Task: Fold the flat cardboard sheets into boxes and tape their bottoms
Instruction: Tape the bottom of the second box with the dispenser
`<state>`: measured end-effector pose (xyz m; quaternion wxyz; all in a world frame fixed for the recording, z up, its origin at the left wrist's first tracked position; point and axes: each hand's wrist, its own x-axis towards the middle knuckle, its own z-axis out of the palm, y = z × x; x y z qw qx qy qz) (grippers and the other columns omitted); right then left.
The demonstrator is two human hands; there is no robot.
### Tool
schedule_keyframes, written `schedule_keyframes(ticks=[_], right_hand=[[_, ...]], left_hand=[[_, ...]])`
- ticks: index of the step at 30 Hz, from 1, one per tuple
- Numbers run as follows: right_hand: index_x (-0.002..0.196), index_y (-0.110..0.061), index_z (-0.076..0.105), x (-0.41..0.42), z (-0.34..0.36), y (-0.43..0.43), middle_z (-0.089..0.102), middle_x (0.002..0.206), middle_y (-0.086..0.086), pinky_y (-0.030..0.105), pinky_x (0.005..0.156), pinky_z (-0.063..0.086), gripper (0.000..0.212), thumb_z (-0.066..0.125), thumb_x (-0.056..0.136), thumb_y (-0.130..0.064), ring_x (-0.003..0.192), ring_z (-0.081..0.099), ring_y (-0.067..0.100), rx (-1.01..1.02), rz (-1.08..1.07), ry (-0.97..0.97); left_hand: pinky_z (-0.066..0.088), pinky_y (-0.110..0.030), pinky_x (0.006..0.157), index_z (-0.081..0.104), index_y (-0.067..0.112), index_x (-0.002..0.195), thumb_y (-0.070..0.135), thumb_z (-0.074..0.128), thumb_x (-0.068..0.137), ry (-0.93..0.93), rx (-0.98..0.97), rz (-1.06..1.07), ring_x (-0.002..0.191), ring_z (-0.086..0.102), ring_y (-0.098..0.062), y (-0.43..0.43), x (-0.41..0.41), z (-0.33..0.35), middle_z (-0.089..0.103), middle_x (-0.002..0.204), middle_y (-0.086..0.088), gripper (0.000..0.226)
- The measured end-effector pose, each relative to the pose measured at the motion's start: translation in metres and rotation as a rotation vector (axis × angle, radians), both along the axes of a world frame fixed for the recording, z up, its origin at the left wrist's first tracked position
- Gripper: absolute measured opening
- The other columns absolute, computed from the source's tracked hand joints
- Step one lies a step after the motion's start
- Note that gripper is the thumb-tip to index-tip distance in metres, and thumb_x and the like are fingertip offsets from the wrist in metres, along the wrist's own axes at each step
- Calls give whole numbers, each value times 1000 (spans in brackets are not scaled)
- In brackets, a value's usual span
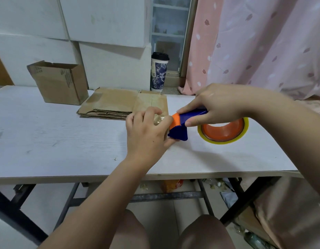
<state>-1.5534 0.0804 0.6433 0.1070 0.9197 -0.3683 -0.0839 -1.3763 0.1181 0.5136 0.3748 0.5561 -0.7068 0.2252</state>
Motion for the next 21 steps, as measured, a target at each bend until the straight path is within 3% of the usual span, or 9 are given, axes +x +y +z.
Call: schedule_keyframes(ticks=[6,12,16,18,21], right_hand=[[132,-47,51,1,0,-7,46,72,-27,17,57,27,52,38,85,-67,71,47,3,53,-30,0],[127,-51,54,8,-10,-17,51,78,-28,18,58,28,54,37,81,-73,75,49,4,147,-82,59],[118,-55,59,4,-15,-23,59,69,-30,14,59,34,56,39,71,-79,71,55,-1,405,-215,-40],[107,-44,70,-6,-21,-24,56,62,-19,19,62,40,57,43,69,-77,62,49,5,618,-253,-162],[64,-28,67,-23,-41,-24,51,60,-6,33,63,40,44,49,79,-64,58,46,12,928,-277,-377]], left_hand=[[36,-44,84,72,23,92,42,65,79,42,-117,-19,87,60,-28,-4,-1,-8,65,100,-6,24],[36,-47,86,70,26,92,48,57,73,-81,42,-20,92,58,-32,0,2,-5,62,107,-9,32],[33,-50,88,71,25,89,57,56,66,-123,165,-88,97,55,-36,4,9,2,60,112,-12,42],[32,-50,88,71,26,87,62,61,60,-108,229,-125,98,54,-36,5,13,7,58,114,-11,46],[25,-46,91,71,32,95,76,54,54,-108,335,-174,102,47,-34,4,18,14,53,118,-9,62]])
